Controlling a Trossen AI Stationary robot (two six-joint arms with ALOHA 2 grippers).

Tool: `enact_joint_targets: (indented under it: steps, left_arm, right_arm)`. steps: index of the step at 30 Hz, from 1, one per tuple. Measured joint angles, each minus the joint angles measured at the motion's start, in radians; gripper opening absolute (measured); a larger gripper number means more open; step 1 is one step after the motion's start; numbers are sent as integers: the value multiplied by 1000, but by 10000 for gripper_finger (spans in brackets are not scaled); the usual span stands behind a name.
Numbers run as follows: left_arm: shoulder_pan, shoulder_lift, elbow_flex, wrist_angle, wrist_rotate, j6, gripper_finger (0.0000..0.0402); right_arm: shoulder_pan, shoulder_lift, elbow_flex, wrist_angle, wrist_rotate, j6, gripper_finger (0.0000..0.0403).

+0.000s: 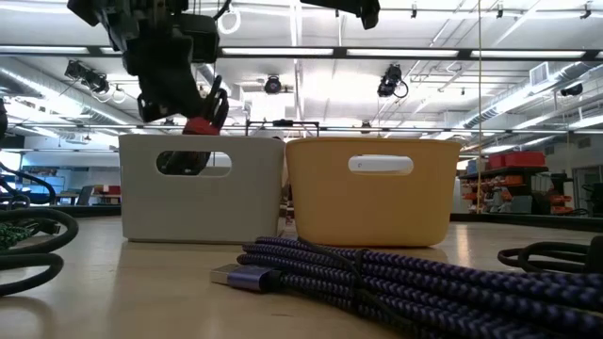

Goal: Pick & Place USB Port
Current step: Put the black charger cable into the gray bin

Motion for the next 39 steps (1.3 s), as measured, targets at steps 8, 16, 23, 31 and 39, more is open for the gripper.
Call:
enact_joint_targets:
  steps: [8, 16, 23, 31, 39]
  left_arm:
    - [0, 0, 0, -6, 11, -5, 70]
    - [0, 0, 0, -5, -7, 0, 135]
    - [0, 0, 0, -14, 16, 128, 147]
    - [-1, 0, 33, -271, 156, 395, 138]
    - [-8, 0, 60, -543, 134, 589, 137]
  right_arm:
    - [0, 0, 0, -6, 0, 0, 210]
    - [0, 0, 0, -11, 0, 0, 210]
    - [0, 0, 0, -11, 0, 0, 210]
    - [0, 0, 0, -12, 0, 0, 210]
    - [0, 0, 0, -12, 0, -2, 210]
